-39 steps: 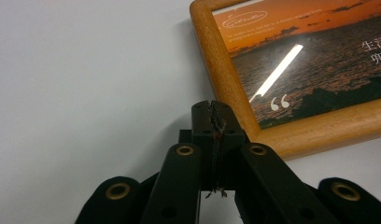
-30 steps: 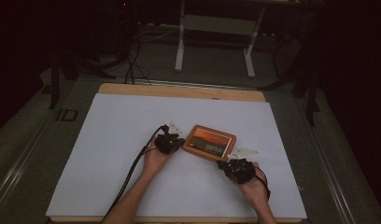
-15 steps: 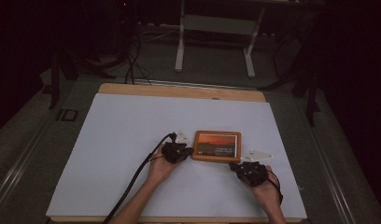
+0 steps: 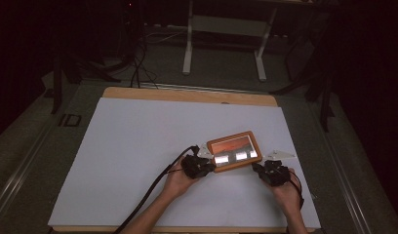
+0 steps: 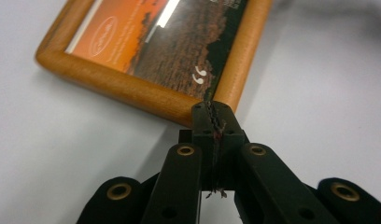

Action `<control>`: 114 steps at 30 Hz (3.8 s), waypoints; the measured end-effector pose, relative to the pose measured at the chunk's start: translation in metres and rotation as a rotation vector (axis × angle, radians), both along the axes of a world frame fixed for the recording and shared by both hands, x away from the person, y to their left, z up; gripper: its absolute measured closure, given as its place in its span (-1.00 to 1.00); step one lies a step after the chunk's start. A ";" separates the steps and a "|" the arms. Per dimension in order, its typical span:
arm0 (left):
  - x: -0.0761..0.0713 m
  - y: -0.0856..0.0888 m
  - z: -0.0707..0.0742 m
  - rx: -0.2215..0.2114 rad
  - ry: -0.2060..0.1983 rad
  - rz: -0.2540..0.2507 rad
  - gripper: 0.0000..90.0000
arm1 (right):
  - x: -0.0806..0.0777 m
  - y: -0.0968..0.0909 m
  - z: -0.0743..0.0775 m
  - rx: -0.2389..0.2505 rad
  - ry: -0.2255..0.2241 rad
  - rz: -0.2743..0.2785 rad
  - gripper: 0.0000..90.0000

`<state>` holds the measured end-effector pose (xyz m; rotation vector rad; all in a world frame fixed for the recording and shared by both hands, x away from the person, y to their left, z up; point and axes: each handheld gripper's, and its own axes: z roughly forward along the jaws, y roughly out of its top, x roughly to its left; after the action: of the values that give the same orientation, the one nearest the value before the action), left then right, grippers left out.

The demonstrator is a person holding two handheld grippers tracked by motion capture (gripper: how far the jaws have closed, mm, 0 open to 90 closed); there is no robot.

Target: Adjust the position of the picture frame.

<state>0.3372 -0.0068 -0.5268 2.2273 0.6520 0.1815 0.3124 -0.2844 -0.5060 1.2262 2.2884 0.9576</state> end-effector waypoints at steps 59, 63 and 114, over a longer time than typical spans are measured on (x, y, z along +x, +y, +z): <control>0.049 -0.017 0.004 -0.140 0.152 -0.017 0.07 | 0.014 -0.046 0.000 0.241 0.063 -0.139 -0.14; 0.049 -0.027 0.000 -0.145 0.188 -0.041 -0.15 | 0.017 -0.037 -0.005 0.254 0.096 -0.117 -0.28; 0.019 0.024 0.035 -0.235 0.157 0.158 0.46 | 0.022 0.008 0.026 0.497 0.067 -0.013 0.32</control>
<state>0.3565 0.0172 -0.4918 1.9778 0.8883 0.0075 0.3347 -0.2764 -0.4804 1.4755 2.1552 1.5650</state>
